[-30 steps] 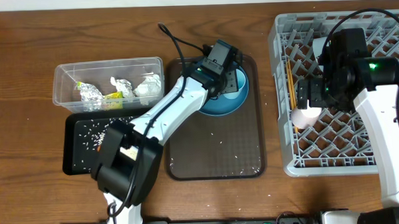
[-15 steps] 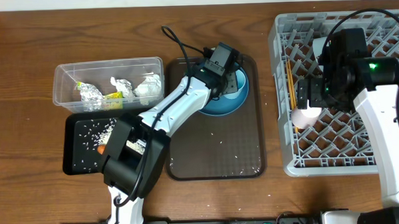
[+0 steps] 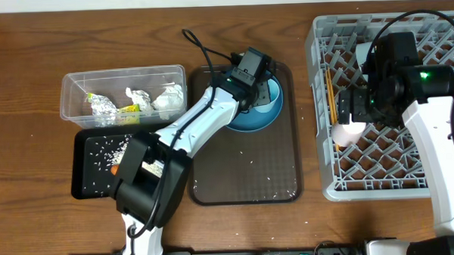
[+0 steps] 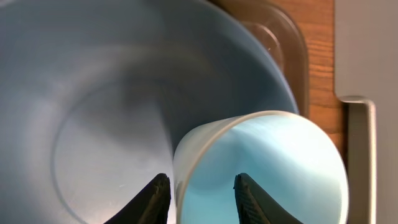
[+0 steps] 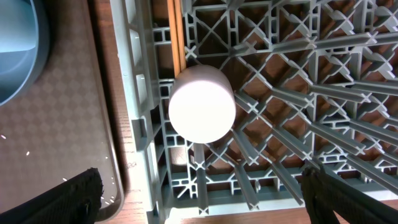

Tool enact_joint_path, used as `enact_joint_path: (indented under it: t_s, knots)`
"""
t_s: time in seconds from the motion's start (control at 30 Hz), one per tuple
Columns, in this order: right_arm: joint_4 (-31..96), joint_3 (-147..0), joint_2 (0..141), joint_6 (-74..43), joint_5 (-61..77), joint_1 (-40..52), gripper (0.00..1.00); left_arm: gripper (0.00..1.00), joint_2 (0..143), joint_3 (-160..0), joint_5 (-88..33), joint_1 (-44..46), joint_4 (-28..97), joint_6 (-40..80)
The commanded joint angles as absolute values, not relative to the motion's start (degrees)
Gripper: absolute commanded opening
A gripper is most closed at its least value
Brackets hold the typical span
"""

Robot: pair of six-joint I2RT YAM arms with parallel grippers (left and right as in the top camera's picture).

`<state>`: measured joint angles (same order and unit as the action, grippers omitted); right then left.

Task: Sort waste into correct bins and load items into the dishwasher rack
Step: 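Move the left gripper to the light-blue cup and grasp it, then lift the light-blue cup with the left gripper toward the right gripper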

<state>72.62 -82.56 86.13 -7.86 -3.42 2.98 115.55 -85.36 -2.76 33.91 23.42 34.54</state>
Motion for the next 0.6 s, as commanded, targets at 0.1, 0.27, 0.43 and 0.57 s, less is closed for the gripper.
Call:
enact_joint_path:
  t_s: [0.1, 0.27, 0.43, 0.57]
  knots:
    - [72.66, -83.35, 85.84, -7.66, -3.40, 1.89, 0.99, 0.37, 113.14, -85.08, -1.89, 33.67, 24.84, 34.61]
    - [72.69, -83.35, 85.84, -7.66, -3.40, 1.89, 0.99, 0.36, 113.14, -85.08, -1.89, 33.67, 24.97, 34.61]
    - [72.66, -83.35, 85.84, -7.66, -3.40, 1.89, 0.99, 0.33, 113.14, -85.08, -1.91, 33.67, 25.39, 34.61]
    - [72.66, -83.35, 85.84, -7.66, -3.40, 1.89, 0.99, 0.33, 113.14, -85.08, -1.89, 33.67, 26.11, 34.61]
